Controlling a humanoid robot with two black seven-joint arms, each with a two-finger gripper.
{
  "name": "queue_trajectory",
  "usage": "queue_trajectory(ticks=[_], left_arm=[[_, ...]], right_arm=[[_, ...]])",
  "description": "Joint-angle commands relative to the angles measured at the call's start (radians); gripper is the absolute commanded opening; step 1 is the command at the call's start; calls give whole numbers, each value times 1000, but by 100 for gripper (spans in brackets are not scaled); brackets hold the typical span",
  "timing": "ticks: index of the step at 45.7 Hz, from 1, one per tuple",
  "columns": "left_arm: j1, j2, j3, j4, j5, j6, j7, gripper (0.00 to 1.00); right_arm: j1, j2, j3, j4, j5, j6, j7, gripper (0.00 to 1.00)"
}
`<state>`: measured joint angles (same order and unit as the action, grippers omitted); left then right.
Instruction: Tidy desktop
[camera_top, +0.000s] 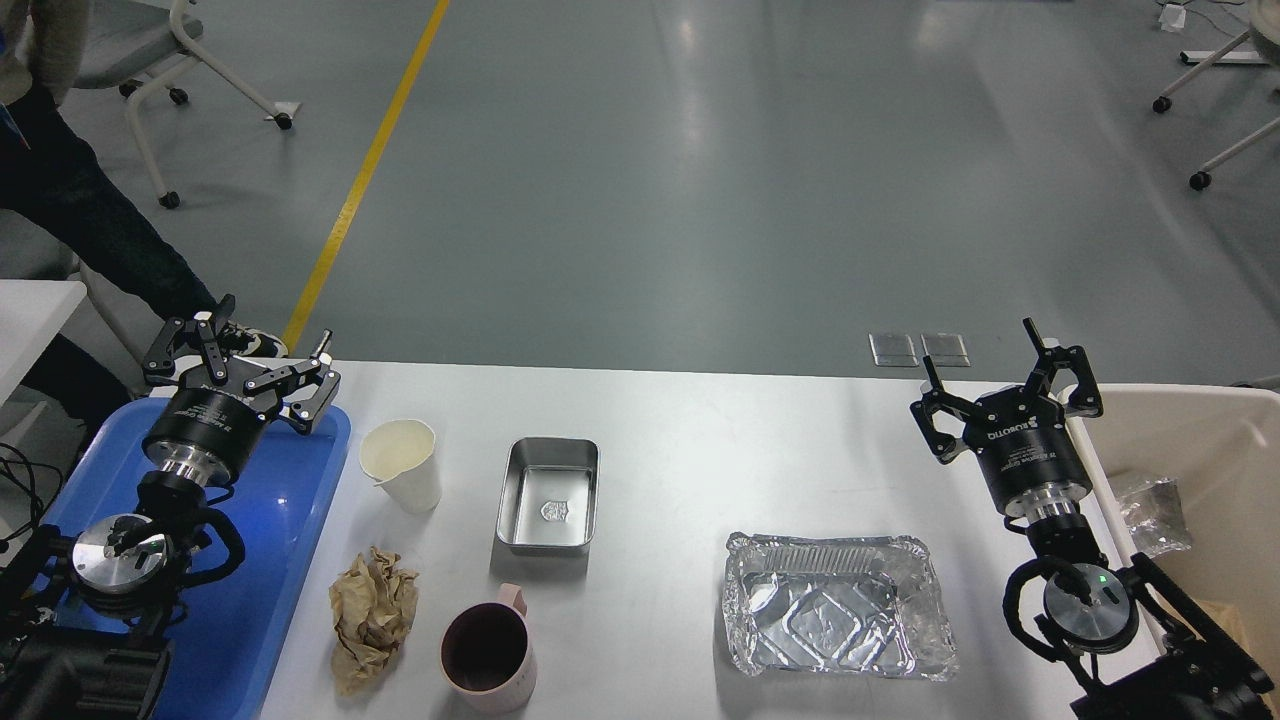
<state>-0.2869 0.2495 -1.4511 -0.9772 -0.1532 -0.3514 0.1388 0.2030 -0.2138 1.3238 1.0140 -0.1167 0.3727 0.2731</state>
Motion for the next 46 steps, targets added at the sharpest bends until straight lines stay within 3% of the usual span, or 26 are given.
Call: queue_trajectory(ticks=[1,27,38,46], left_arm=[[0,5,0,0,0,-1,-1,96],[-3,10,23,-20,-3,64,-4,96],[38,21,8,-153,-2,114,-7,96],[46,22,3,-179,4,130,-8,96]], right_arm=[[-2,-6,0,0,-1,2,0,100],[-10,-15,2,0,-1,0,0,100],[-10,-12,0,0,-1,0,0,100],[-10,-12,0,0,-1,0,0,100]])
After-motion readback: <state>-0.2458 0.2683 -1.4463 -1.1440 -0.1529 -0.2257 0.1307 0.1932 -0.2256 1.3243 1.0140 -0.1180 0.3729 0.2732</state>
